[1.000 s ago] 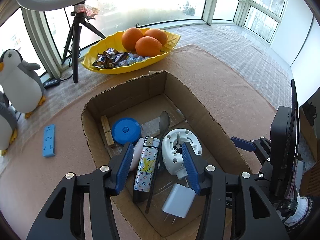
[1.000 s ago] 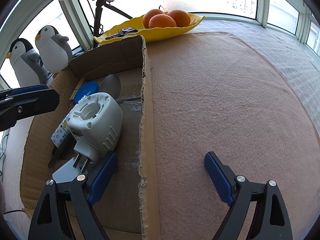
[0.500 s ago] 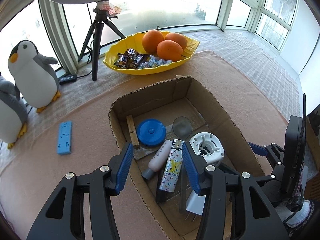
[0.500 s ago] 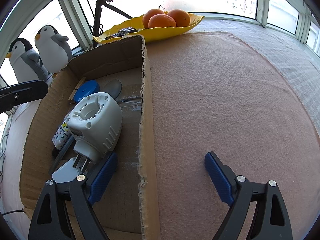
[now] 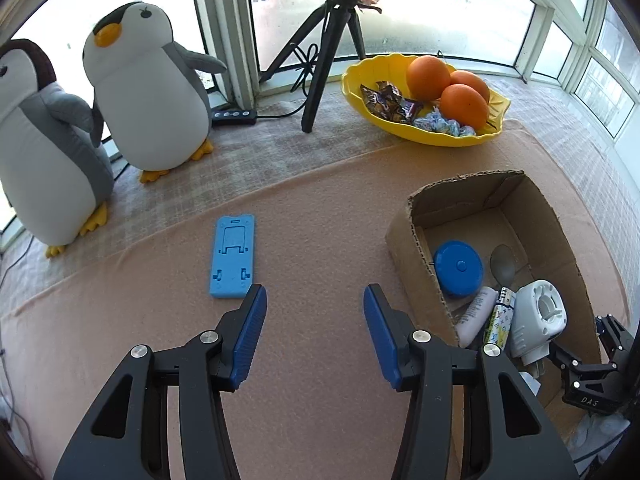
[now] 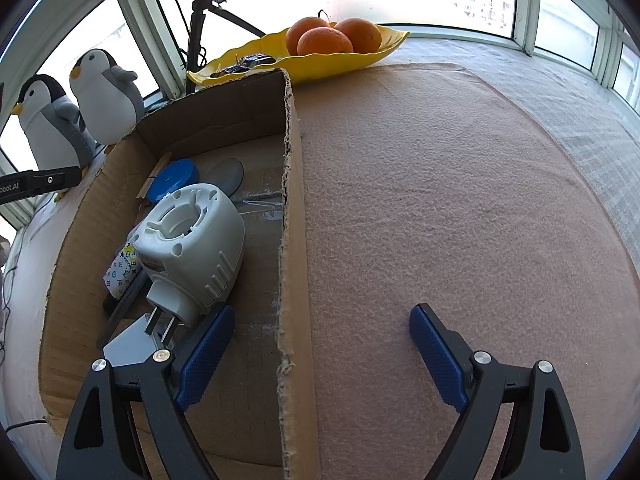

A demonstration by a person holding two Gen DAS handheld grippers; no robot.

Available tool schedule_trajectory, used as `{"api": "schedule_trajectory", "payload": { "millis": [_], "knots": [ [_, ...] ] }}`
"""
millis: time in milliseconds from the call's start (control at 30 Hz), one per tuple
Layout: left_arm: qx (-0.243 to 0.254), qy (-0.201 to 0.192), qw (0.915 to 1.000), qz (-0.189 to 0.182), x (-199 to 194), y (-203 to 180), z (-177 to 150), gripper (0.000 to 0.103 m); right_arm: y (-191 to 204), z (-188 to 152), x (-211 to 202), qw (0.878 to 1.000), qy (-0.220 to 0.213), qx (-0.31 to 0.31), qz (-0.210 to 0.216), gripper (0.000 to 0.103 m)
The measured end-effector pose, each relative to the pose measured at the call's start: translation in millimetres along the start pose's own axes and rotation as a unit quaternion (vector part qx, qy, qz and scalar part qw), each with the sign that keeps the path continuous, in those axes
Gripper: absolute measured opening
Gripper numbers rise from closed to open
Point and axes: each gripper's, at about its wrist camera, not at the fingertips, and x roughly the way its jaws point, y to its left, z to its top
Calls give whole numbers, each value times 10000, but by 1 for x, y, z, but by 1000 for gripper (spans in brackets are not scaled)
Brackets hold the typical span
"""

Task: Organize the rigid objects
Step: 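Withdraw the left gripper and move it to the blue phone stand, then close the left gripper on the blue phone stand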

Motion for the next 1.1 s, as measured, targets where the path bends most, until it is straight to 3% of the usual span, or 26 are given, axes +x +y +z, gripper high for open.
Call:
{"api": "schedule_trajectory", "payload": {
  "millis": [200, 300, 1100],
  "knots": [
    [-268, 301, 9991, 147, 28, 39, -6, 50, 0, 0, 0, 10000, 4, 2, -4, 86],
    [-246, 385, 9987, 211, 38, 48, -5, 58, 0, -1, 2, 10000, 15, -4, -13, 86],
    [-459, 900, 9949, 50, 89, 67, 33, 58, -3, -1, 2, 10000, 30, 20, -26, 88]
  ]
}}
